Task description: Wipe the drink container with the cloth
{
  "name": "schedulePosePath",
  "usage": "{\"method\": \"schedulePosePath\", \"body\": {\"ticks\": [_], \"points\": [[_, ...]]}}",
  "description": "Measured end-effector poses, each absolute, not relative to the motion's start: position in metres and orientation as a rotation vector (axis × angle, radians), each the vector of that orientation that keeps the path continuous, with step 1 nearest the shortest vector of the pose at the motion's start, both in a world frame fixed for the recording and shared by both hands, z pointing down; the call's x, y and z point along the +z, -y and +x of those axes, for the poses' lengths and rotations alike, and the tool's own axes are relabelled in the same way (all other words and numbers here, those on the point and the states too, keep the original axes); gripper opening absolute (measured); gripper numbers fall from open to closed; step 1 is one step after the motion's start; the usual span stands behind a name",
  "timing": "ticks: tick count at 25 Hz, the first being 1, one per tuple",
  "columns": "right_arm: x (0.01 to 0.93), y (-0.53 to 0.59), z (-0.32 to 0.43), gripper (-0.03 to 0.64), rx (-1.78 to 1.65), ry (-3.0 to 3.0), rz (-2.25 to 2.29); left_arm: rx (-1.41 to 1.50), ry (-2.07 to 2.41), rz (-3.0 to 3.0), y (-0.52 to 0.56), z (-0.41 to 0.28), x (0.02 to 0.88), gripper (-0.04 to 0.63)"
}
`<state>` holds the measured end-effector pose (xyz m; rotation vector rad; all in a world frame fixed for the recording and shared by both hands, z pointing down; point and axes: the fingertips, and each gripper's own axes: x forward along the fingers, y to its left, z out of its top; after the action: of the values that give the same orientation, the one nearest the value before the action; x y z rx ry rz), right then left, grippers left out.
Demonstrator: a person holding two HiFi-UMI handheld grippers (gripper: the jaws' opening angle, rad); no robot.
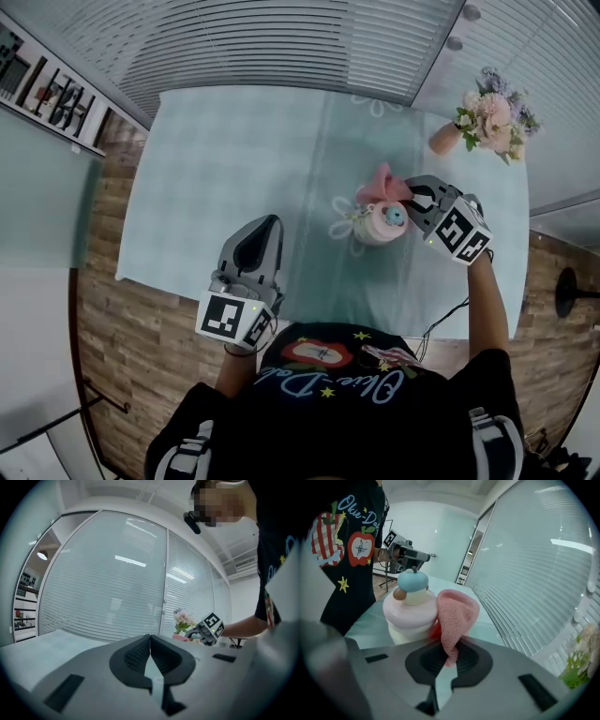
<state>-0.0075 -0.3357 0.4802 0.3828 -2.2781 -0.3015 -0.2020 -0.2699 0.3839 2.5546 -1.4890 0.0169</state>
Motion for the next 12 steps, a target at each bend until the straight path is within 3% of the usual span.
{"method": "schedulePosePath", "body": {"ticks": [12], "points": [[0.508, 0.336, -0.011, 0.014, -0.264, 2.262, 0.291, 0.042, 1.498, 2.554, 0.271, -0.198, 0.385, 0.005]]}}
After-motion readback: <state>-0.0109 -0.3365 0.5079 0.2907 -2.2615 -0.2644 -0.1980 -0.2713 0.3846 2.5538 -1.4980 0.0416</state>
